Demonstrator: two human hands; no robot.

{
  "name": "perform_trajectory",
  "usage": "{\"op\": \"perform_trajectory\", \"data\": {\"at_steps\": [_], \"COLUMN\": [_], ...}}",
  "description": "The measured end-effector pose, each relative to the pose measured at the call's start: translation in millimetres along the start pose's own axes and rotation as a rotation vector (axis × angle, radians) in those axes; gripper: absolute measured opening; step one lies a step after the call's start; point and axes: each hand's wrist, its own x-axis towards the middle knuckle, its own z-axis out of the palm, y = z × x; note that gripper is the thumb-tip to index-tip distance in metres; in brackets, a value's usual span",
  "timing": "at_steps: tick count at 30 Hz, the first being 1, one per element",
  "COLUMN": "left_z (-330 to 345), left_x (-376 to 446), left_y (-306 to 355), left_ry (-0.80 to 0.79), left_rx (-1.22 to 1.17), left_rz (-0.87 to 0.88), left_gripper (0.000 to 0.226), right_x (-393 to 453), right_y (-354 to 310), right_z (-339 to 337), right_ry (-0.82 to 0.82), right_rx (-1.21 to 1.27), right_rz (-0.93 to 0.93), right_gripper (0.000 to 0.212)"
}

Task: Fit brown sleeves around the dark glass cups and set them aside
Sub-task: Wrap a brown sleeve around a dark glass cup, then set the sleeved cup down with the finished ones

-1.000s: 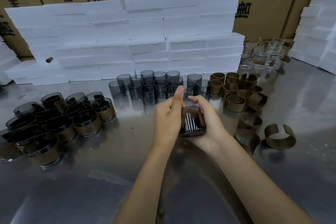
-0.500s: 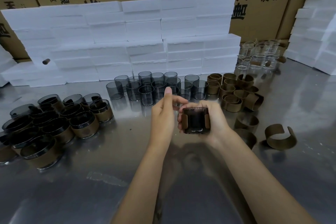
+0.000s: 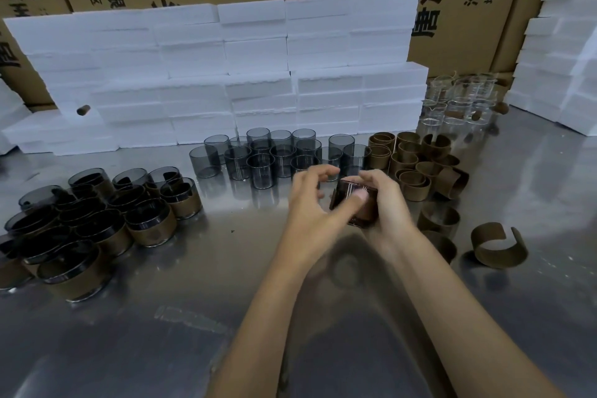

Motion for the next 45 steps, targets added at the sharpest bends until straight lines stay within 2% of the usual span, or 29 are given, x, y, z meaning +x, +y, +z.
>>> {"op": "perform_trajectory", "data": {"at_steps": [2, 3, 5, 7, 8, 10, 14, 20, 25, 29, 32, 34, 37, 41, 45], "left_z": [4.7, 5.6, 2.0, -7.6, -13.0, -21.0, -26.0, -27.4, -28.2, -29.3, -27.0, -25.8, -27.3, -31.3, -46.5], "left_x": [-0.2, 0.2, 3.3, 9.4, 12.7, 16.0, 14.6, 16.0, 18.1, 17.7, 14.5, 12.7, 13.8, 18.9, 20.9], "left_y": [-2.7, -2.8, -3.8, -5.6, -5.7, -4.4, -2.4, -4.2, -4.7, -6.2, -6.5, -6.7, -10.8, -19.6, -27.1], "left_ry": [-0.071, -0.057, 0.055, 0.149, 0.152, 0.121, 0.06, 0.048, 0.068, 0.09, 0.116, 0.128, 0.176, 0.303, 0.444], "left_rx": [0.068, 0.049, -0.118, -0.442, -0.629, -0.879, -0.974, -0.924, -0.806, -0.519, -0.316, -0.252, -0.203, -0.008, 0.23], "left_rz": [-0.021, -0.036, -0.094, -0.171, -0.204, -0.264, -0.336, -0.314, -0.304, -0.31, -0.229, -0.197, -0.206, -0.311, -0.45], "left_gripper": [0.056, 0.06, 0.053, 0.036, 0.029, 0.031, 0.042, 0.04, 0.039, 0.039, 0.026, 0.031, 0.048, 0.062, 0.068], "right_x": [0.3, 0.6, 1.0, 0.2, -1.2, -2.9, -8.6, -3.5, -3.4, -2.2, -0.7, -0.5, -2.8, -6.0, -5.1], "right_y": [-1.3, -1.5, -3.2, -5.2, -5.5, -3.4, 3.3, 8.2, 8.0, 9.6, 13.3, 14.8, 16.3, 19.3, 21.0], "right_z": [-0.1, -0.2, 0.4, 1.5, 3.1, 6.4, 10.6, 5.7, 5.4, 5.7, 7.9, 8.5, 7.7, 10.0, 12.5], "right_ry": [0.037, 0.034, 0.011, -0.048, -0.085, -0.15, -0.277, -0.318, -0.334, -0.315, -0.276, -0.306, -0.323, -0.197, -0.121], "right_rx": [0.024, 0.031, 0.062, 0.073, 0.06, -0.002, -0.041, -0.064, -0.059, -0.015, 0.058, 0.046, -0.151, -0.53, -0.572], "right_rz": [0.037, 0.049, 0.036, 0.006, -0.008, -0.031, -0.004, -0.043, -0.04, -0.059, -0.077, -0.093, -0.124, -0.147, -0.121], "right_gripper": [0.039, 0.046, 0.05, 0.044, 0.042, 0.038, 0.044, 0.028, 0.026, 0.03, 0.025, 0.028, 0.043, 0.052, 0.046]}}
